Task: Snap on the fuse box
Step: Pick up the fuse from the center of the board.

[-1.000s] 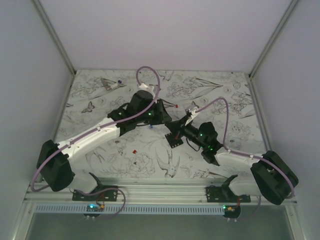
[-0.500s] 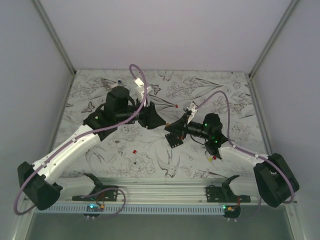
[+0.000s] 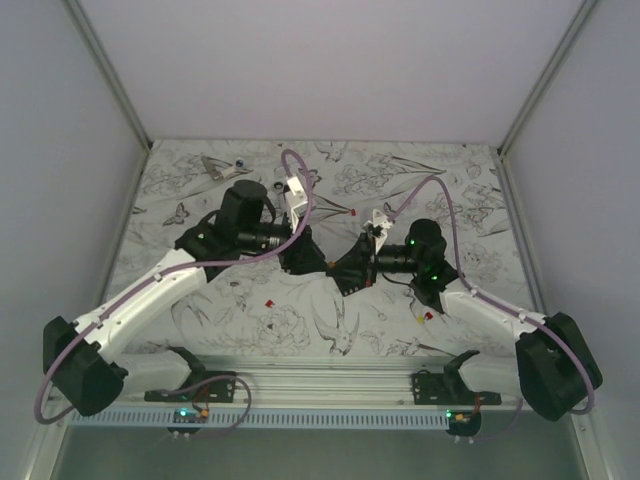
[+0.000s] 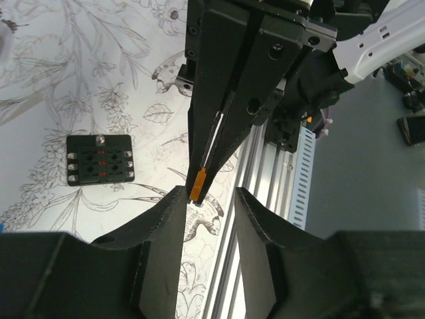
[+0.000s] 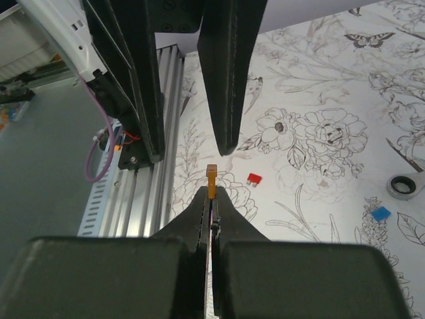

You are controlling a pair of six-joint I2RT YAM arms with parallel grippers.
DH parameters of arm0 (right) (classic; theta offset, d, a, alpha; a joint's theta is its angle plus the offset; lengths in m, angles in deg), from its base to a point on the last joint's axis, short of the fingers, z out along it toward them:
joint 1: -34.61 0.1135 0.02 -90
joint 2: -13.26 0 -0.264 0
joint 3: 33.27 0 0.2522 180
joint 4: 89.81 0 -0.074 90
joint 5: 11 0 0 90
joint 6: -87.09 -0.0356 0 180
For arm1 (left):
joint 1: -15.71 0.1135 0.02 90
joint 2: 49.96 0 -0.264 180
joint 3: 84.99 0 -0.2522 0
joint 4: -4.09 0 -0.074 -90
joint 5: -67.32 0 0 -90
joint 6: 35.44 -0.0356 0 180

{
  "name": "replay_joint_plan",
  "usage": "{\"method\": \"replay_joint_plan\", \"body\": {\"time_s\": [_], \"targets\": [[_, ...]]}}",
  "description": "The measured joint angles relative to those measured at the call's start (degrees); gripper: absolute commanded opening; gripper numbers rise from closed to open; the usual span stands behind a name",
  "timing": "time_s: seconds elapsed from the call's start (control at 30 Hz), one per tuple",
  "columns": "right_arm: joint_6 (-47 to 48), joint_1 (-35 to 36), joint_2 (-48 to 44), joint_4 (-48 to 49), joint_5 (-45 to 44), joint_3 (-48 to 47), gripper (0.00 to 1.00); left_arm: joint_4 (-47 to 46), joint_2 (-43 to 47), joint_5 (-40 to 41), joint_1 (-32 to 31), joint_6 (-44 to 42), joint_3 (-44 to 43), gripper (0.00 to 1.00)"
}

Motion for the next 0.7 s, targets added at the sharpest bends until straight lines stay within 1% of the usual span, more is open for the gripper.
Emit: {"method": "replay_joint_plan", "body": {"time_s": [0.23,0.47,0.57,0.63,0.7], "targets": [[0.17,0.0,0.0,-1.25,1.64,-0.42,0.0,0.07,-2.82,-3.34,-0.2,-1.79,0.0,0.28],[0.24,0.0,0.0,-1.9,2.34,-0.5,0.0,0.07,-5.03,-4.28,-0.55,-2.78,-0.24,0.2],[0.28,0.0,0.0,-2.21,2.47,-0.5,0.0,0.24,-5.42,-4.7,-0.59,-3.06,-0.59,0.14],[0.39,0.0,0.0,-2.54,2.58,-0.5,0.0,0.28,-5.46,-4.96,-0.61,-3.28,-0.63,0.15],[0.39,0.0,0.0,-2.58,2.73,-0.5,0.0,0.39,-5.46,-5.09,-0.63,-3.45,-0.63,0.18]]}}
